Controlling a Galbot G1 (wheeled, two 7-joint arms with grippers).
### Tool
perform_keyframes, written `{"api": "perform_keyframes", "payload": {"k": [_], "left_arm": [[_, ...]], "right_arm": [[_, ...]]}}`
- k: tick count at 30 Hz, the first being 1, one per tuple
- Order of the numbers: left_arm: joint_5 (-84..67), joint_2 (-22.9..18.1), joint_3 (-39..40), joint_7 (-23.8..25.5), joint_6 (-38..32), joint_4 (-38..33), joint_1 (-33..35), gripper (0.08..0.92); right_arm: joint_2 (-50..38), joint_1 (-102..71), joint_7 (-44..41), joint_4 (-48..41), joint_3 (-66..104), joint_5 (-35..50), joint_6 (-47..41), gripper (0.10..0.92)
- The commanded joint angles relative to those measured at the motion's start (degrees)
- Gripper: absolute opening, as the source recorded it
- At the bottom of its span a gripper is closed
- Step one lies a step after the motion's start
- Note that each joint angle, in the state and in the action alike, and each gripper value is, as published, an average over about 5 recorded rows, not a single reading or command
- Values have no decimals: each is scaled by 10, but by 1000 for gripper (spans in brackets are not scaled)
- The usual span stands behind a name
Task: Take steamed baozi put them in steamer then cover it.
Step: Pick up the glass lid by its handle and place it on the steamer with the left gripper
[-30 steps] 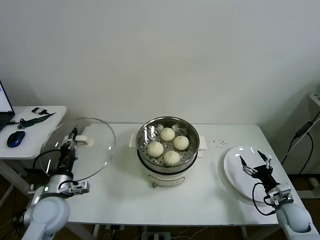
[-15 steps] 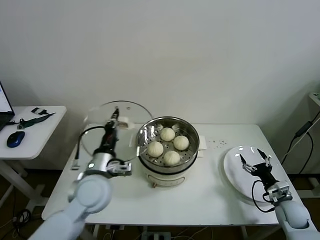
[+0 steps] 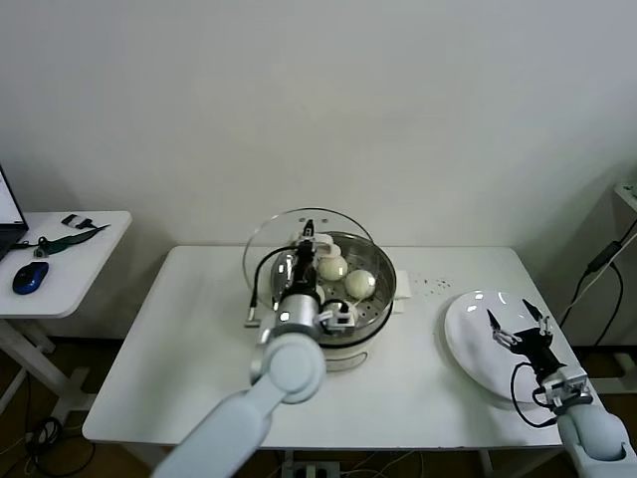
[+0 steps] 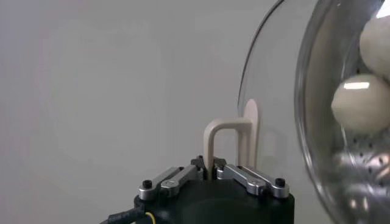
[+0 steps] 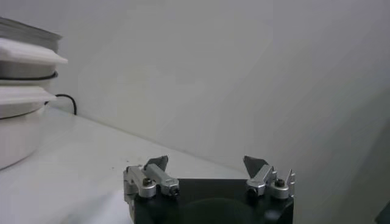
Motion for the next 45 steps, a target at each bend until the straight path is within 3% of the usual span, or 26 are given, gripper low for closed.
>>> {"api": "perform_keyframes", "payload": {"k": [1,11,45], "left_arm": [[42,-129,9,-25,28,115,-10,151],[20,-126,-17,-54,28,122,21,151],[-8,-120,-27,-70,28,162,20,151]], "right_arm": [[2,-1,-1,-5,6,-8,5,823],[6,5,-1,-7,4,-20,5,823],[14,6,-5,-17,6,-50,17,823]]}}
